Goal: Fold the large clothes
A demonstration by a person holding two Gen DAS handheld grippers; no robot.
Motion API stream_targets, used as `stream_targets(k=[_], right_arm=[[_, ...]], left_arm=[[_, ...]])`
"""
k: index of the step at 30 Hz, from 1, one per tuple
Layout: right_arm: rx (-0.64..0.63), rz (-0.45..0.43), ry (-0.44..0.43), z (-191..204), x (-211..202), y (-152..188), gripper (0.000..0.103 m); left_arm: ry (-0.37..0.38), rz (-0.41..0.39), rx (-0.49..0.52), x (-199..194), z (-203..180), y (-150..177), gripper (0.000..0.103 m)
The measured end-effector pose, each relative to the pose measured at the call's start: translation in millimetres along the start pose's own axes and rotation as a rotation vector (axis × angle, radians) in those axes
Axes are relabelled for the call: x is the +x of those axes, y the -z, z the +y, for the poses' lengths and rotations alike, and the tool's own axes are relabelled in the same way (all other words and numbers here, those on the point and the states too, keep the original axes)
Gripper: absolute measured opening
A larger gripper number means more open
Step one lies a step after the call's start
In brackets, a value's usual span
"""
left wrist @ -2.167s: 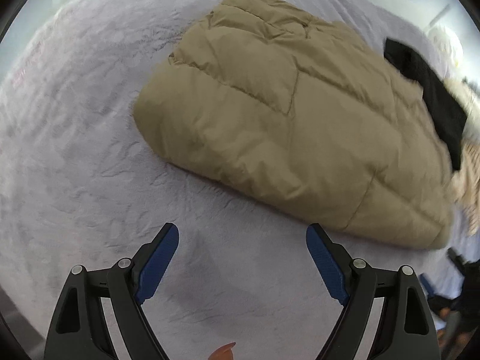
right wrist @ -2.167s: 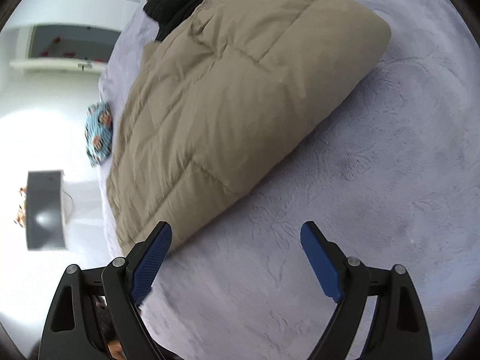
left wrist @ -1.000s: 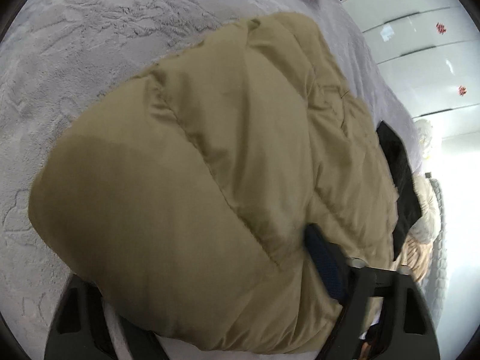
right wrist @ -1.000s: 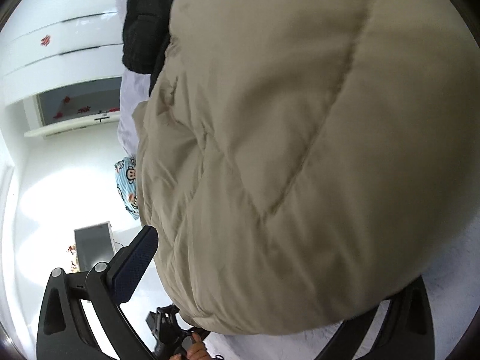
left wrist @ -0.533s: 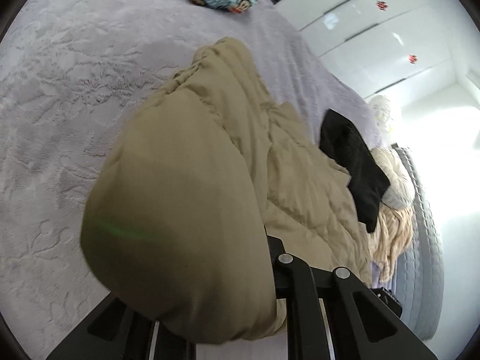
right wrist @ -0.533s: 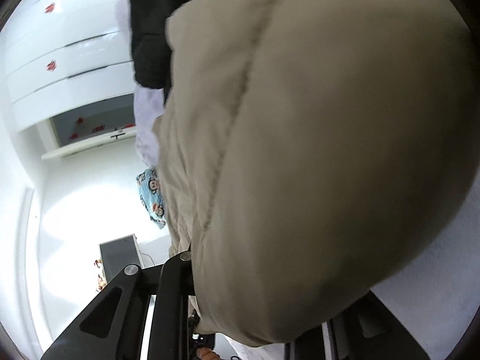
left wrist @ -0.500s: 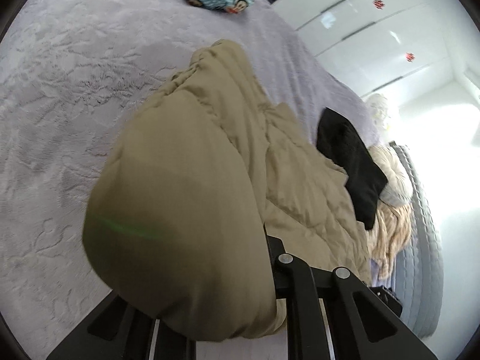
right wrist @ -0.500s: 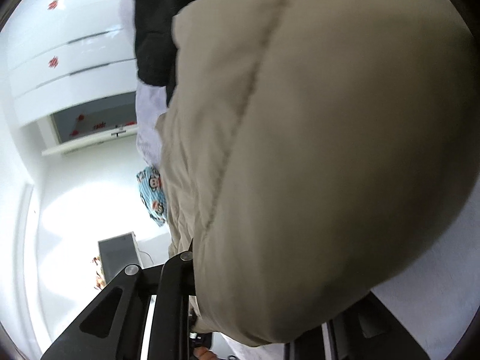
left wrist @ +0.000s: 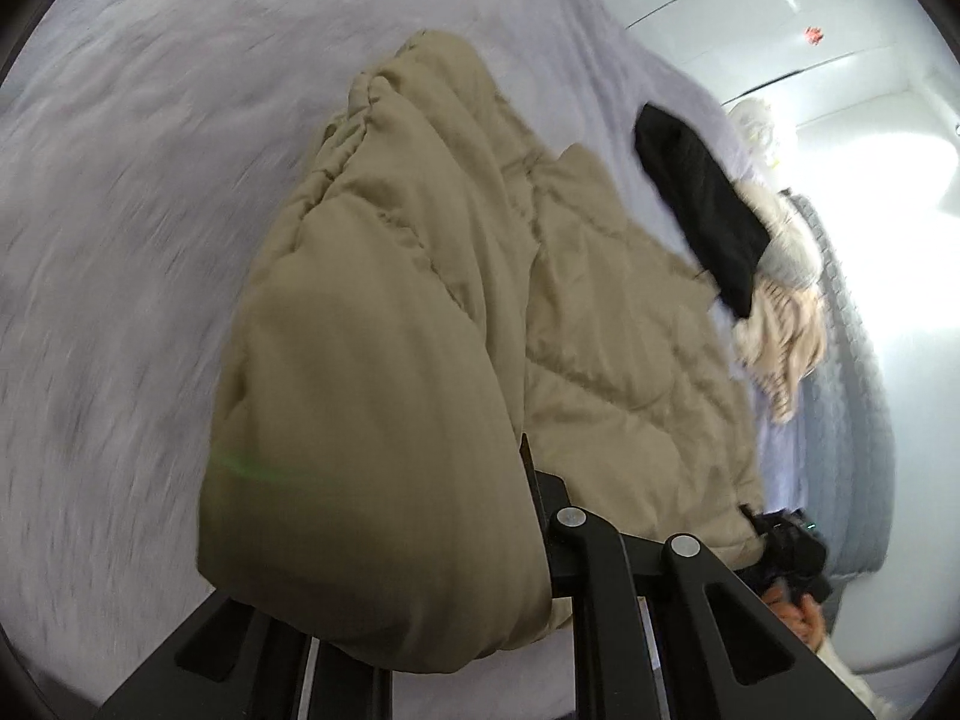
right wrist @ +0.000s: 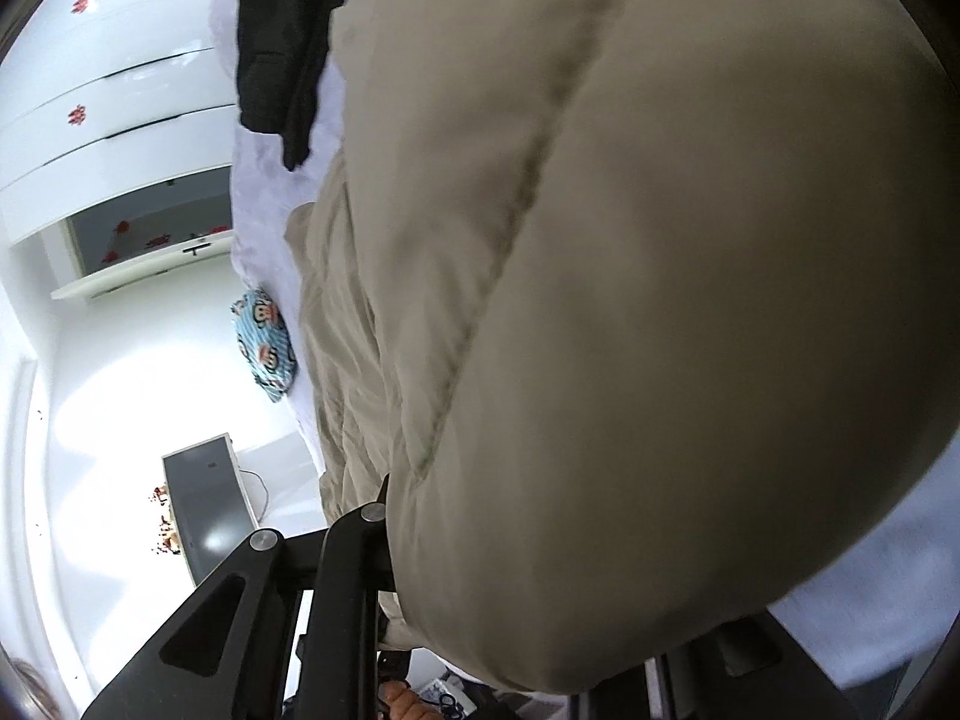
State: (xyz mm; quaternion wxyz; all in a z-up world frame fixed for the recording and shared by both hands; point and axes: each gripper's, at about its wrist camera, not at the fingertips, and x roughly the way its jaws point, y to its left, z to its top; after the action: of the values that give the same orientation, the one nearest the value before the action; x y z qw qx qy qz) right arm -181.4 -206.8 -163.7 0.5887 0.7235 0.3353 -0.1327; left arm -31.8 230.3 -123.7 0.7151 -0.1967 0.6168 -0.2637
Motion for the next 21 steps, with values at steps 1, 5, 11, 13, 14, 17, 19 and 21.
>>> stream_targets(k=[1, 5, 11, 13, 14, 17, 19, 21], right_arm=[[0.008, 0.003, 0.006, -5.7, -0.2, -0.1, 0.023], [0.020, 0.022, 0.024, -10.3, -6.1, -14.4, 0.029], [-0.019, 0.054, 0.105, 6.8, -36.9, -17.4, 0.050], [-0.049, 0.048, 0.145, 15.3, -49.4, -17.3, 0.061], [-0.067, 0.049, 0.171, 18.4, -57.7, -19.1, 0.061], [-0.142, 0.030, 0.252, 35.8, -80.7, -22.0, 0.061], [-0.245, -0.006, 0.301, 55.5, -96.1, -17.7, 0.047], [-0.329, -0.019, 0.332, 77.3, -91.8, -2.5, 0.037]], left_arm=[[-0.016, 0.009, -0.011, 1.1, 5.4, 9.5, 0.018], [-0.079, 0.010, -0.079, 5.1, 24.0, 33.3, 0.022], [-0.257, -0.028, -0.084, -23.4, 25.9, 47.4, 0.047], [-0.289, -0.046, -0.086, -42.4, 26.3, 53.4, 0.047], [-0.304, -0.064, -0.086, -52.9, 24.6, 55.6, 0.047], [-0.325, -0.128, -0.091, -85.0, 22.5, 53.5, 0.047], [-0.292, -0.143, -0.087, -101.9, 27.9, 46.6, 0.047], [-0.234, -0.101, -0.076, -104.4, 35.7, 36.1, 0.047]])
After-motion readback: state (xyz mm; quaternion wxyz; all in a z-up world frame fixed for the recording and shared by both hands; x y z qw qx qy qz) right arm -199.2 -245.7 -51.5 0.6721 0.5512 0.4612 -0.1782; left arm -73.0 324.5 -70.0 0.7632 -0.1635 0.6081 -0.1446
